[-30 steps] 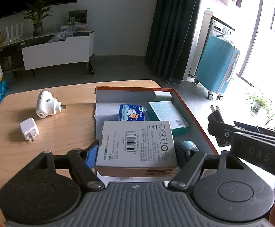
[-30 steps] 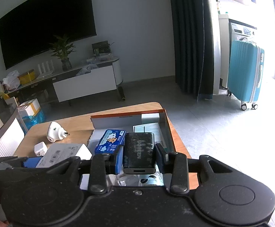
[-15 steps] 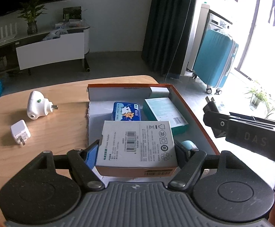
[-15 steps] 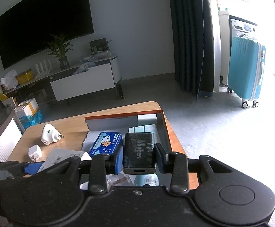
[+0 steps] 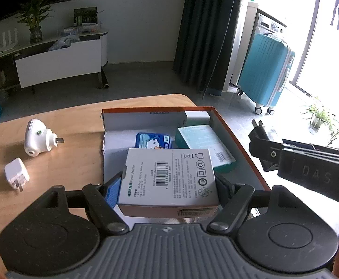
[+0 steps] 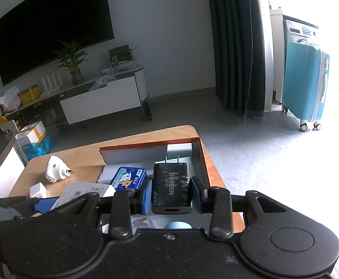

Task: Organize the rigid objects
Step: 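Lower the white box and black charger into the tray and open both tools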

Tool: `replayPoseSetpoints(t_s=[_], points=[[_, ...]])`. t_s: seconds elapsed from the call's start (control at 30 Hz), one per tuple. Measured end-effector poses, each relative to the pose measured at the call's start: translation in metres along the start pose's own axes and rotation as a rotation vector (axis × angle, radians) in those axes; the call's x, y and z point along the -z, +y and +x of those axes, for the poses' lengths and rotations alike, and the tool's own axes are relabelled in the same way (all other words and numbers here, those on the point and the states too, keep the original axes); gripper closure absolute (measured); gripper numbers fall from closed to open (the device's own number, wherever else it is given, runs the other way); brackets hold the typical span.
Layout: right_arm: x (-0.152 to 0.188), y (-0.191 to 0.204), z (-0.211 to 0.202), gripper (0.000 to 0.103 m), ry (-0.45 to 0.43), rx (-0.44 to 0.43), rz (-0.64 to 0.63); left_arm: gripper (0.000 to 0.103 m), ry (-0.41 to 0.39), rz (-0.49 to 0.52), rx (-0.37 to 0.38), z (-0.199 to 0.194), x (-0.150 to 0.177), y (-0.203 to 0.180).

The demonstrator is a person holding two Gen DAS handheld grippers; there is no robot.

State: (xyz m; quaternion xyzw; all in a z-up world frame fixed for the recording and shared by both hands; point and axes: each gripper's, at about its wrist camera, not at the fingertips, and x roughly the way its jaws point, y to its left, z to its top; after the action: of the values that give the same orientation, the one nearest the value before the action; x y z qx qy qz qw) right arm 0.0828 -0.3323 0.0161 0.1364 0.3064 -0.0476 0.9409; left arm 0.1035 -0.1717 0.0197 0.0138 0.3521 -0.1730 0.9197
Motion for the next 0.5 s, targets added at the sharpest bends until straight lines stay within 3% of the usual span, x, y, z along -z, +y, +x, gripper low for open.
replayPoseSetpoints(t_s=[0.5], points=[[-0.027, 0.007, 0.051, 0.059, 0.028, -0.016, -0.028, 0.024, 0.010, -0.011, 0.000, 0.022, -0.015, 0.009]])
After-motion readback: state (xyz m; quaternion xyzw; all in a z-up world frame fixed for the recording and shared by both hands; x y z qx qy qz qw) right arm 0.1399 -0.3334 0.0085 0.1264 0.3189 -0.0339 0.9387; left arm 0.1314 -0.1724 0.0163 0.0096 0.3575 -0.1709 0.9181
